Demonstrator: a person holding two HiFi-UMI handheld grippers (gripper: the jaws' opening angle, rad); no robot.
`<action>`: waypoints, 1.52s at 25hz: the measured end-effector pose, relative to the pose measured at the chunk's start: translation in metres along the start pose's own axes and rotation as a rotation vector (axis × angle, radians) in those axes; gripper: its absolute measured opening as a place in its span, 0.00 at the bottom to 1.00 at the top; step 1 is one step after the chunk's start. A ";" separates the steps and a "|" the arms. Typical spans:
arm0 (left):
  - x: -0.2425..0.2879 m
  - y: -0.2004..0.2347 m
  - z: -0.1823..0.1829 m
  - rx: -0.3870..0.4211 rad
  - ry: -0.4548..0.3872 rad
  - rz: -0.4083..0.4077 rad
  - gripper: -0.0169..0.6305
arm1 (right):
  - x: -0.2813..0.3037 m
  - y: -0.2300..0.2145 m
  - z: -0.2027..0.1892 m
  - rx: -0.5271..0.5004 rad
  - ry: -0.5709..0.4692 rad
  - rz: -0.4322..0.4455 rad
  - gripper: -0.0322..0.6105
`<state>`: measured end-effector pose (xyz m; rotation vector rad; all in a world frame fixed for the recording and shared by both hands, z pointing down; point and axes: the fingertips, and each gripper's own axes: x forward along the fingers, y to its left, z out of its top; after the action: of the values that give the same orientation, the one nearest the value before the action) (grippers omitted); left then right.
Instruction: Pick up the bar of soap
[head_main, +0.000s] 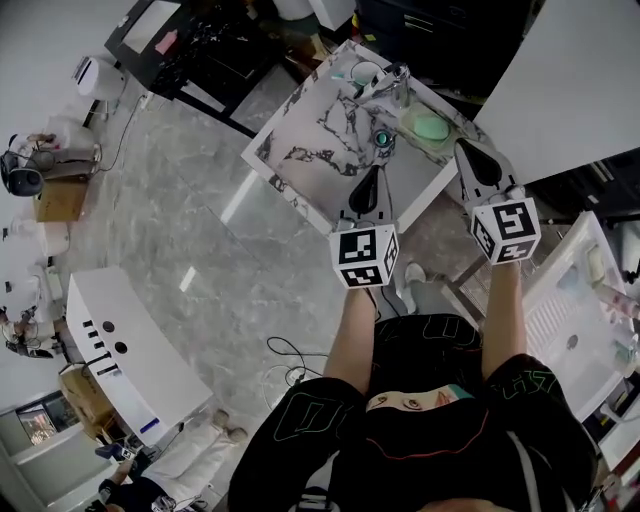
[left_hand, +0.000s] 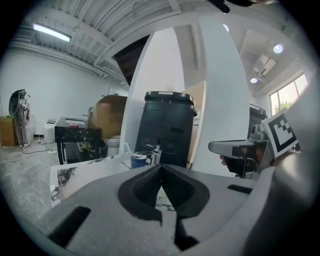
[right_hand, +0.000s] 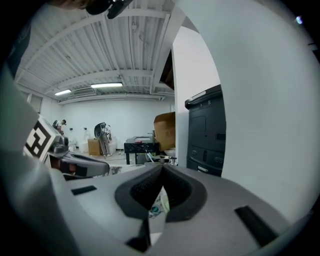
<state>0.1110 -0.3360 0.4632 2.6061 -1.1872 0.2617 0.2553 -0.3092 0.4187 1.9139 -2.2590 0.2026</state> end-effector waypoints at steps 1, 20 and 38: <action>0.002 0.003 -0.003 -0.008 0.006 -0.001 0.04 | 0.004 -0.001 -0.004 -0.012 0.017 0.003 0.06; 0.033 0.045 -0.042 -0.158 0.070 -0.020 0.04 | 0.086 -0.010 -0.069 -0.310 0.383 0.218 0.06; 0.047 0.068 -0.066 -0.236 0.104 -0.026 0.04 | 0.126 -0.019 -0.163 -0.706 0.839 0.404 0.29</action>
<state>0.0862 -0.3914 0.5491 2.3733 -1.0775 0.2336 0.2609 -0.3987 0.6050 0.7868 -1.7422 0.1759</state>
